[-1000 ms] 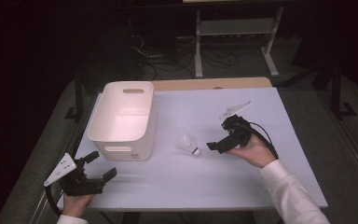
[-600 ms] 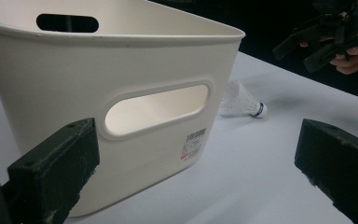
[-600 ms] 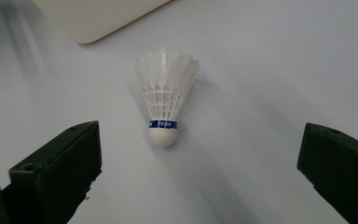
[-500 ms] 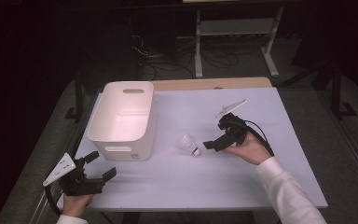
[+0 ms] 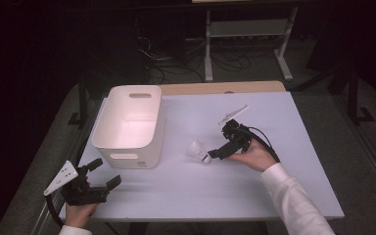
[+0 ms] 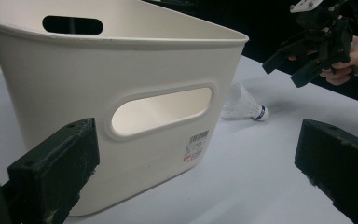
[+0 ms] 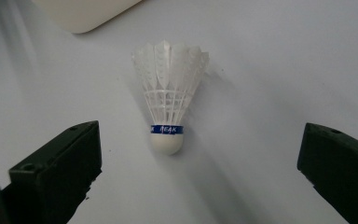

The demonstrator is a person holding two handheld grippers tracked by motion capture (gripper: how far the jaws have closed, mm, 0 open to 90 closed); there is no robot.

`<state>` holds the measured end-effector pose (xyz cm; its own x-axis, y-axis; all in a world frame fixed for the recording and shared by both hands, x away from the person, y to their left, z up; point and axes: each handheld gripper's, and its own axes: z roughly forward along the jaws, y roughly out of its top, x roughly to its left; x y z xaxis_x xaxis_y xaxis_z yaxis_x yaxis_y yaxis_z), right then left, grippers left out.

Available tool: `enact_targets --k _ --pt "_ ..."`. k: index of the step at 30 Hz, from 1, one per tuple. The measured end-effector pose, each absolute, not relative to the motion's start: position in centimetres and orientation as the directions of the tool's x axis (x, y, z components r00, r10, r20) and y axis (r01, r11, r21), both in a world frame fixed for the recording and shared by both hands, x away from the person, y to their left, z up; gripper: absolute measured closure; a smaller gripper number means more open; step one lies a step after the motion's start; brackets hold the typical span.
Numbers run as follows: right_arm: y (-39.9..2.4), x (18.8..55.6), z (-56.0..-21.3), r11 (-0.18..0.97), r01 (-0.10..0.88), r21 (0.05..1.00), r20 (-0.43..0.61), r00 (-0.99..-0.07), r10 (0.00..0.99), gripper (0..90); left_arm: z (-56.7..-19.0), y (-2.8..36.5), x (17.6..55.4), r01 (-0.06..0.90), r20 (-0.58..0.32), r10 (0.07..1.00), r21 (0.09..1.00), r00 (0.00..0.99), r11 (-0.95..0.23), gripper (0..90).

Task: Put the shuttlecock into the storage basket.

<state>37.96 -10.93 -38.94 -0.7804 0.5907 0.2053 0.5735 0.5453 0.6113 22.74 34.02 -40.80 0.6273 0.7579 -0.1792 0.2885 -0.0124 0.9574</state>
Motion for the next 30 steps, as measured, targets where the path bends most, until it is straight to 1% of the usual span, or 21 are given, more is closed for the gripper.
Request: enact_targets --k 10,14,20,24,25,26,29,30 --pt "-9.5 38.6 -39.9 0.572 0.564 0.595 0.206 -0.795 0.57 0.0 -40.8 34.0 22.7 0.288 -0.179 0.755 0.957 0.631 -0.014 0.0" --pt "-8.7 38.8 -40.6 0.596 0.577 0.559 0.22 -0.796 0.564 0.0 -40.8 33.9 22.7 0.287 -0.181 0.753 0.958 0.633 -0.01 0.0" --pt "-8.0 39.1 -41.4 0.61 0.586 0.533 0.234 -0.795 0.56 0.0 -40.8 33.9 22.7 0.288 -0.175 0.752 0.957 0.635 -0.021 0.0" --pt "-7.6 39.3 -41.9 0.612 0.629 0.479 0.249 -0.766 0.593 0.0 -40.8 33.9 22.7 0.288 -0.174 0.751 0.957 0.636 -0.021 0.0" --pt "-7.6 39.3 -41.9 0.612 0.629 0.479 0.249 -0.766 0.593 0.0 -40.8 33.9 22.7 0.288 -0.176 0.751 0.957 0.636 -0.02 0.0" --pt "-7.6 39.3 -42.1 0.611 0.644 0.462 0.257 -0.756 0.603 3.0 -40.8 33.9 22.7 0.288 -0.176 0.751 0.957 0.636 -0.02 0.0" --pt "-7.5 39.3 -42.4 0.622 0.645 0.443 0.27 -0.758 0.594 12.7 -40.8 33.9 22.7 0.288 -0.176 0.751 0.957 0.637 -0.02 0.0" --pt "-7.4 39.3 -42.4 0.623 0.644 0.444 0.274 -0.76 0.59 13.7 -40.8 33.9 22.7 0.288 -0.176 0.751 0.957 0.637 -0.02 0.0"
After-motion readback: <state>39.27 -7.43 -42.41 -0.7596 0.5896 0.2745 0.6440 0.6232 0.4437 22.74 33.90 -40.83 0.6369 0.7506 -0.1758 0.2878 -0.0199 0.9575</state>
